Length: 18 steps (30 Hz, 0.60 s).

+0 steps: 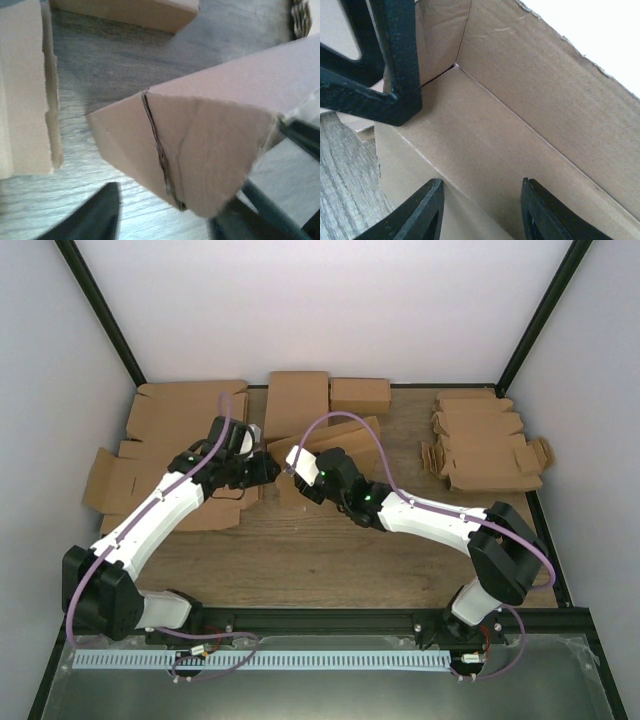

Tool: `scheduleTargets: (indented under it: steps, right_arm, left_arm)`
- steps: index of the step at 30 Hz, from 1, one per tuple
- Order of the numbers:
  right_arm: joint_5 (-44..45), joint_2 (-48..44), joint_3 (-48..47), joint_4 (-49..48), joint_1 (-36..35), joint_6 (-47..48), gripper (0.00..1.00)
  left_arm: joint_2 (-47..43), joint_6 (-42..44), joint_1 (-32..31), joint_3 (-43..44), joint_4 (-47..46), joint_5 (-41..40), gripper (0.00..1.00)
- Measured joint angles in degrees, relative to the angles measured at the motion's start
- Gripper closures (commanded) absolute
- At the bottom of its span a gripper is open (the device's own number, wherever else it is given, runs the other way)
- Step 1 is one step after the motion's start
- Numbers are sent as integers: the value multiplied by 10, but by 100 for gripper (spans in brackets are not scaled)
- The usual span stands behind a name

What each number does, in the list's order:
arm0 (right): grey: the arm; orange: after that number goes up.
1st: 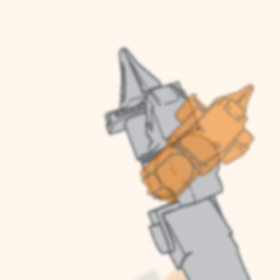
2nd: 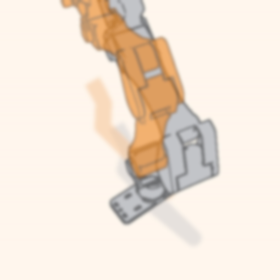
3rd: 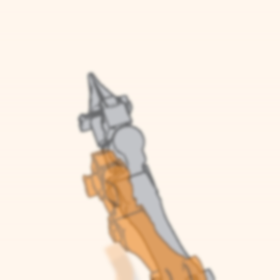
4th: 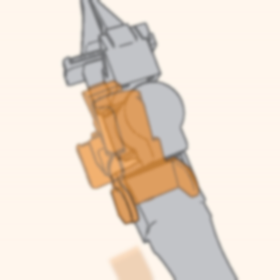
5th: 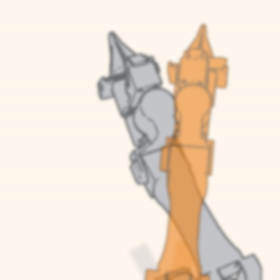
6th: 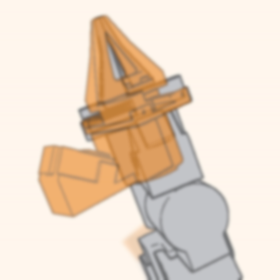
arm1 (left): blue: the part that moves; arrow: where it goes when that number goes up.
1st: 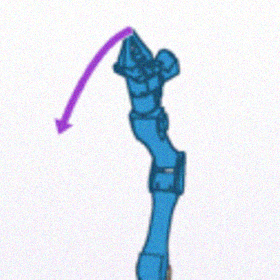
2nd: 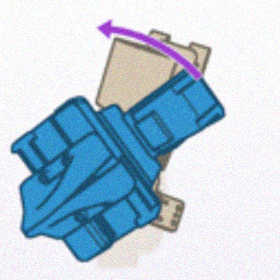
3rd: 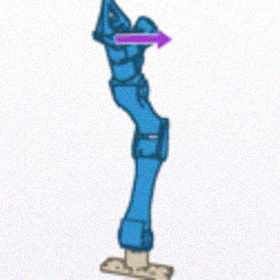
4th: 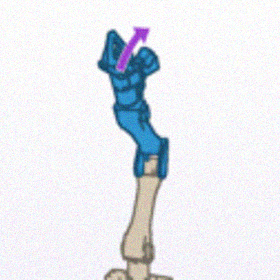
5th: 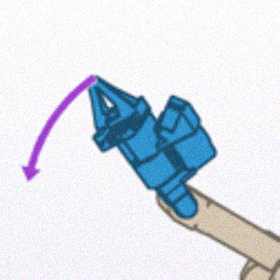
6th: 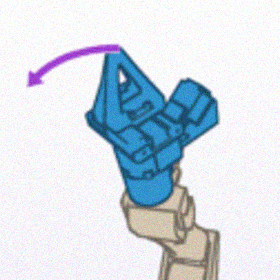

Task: Fold the paper box

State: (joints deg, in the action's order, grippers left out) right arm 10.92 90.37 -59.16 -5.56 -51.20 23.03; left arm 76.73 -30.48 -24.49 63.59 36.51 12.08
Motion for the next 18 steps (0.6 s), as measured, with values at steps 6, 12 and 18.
scheduleTargets:
  steps: [6, 12, 18]
  right_arm:
    - [1, 0, 1, 0, 0, -2, 56]
    - [2, 0, 1, -1, 0, -2, 56]
    - [0, 0, 1, -1, 0, -13, 54]
  left_arm:
    - [-3, -4, 0, 36, 48, 2, 0]
    - [-42, -5, 0, 37, 53, -17, 0]
    - [-124, -49, 2, -8, 18, -43, 41]
